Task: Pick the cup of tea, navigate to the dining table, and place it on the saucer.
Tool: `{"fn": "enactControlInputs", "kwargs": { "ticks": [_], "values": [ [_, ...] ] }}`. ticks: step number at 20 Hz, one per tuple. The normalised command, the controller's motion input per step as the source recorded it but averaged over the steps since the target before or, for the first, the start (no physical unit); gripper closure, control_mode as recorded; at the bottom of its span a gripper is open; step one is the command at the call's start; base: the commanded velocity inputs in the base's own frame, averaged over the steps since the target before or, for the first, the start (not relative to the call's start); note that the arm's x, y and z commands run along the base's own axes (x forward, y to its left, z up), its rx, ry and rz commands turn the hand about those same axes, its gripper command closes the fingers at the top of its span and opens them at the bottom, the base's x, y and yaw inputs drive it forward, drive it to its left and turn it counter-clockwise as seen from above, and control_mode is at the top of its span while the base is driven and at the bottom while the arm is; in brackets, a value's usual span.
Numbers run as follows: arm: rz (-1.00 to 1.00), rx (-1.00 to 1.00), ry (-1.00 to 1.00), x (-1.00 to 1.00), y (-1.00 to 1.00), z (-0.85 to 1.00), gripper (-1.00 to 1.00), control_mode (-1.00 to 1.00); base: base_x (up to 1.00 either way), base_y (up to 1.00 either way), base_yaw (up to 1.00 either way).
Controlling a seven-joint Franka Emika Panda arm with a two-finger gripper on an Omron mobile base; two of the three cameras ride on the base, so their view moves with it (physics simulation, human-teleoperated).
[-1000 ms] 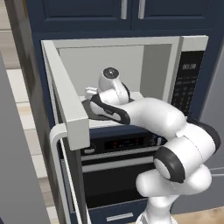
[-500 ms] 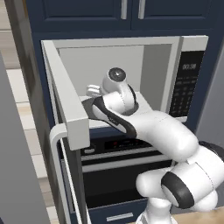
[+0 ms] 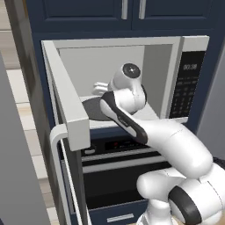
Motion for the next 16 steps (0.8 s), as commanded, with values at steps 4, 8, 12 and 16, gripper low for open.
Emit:
{"fn": "enactControlInputs", "kwargs": {
  "ticks": [4, 8, 12, 16],
  "values": [
    [0.04, 0.0, 0.0, -0.45, -0.2, 0.11, 1.0, -1.0, 0.0, 0.0, 0.0],
    [0.02, 0.0, 0.0, -0.53, -0.14, 0.13, 1.0, -1.0, 0.0, 0.0, 0.0],
    [0.0, 0.03, 0.0, -0.55, -0.11, 0.19, 1.0, -1.0, 0.0, 0.0, 0.0],
    [0.0, 0.03, 0.0, -0.57, -0.09, 0.21, 1.0, -1.0, 0.0, 0.0, 0.0]
  ]
}}
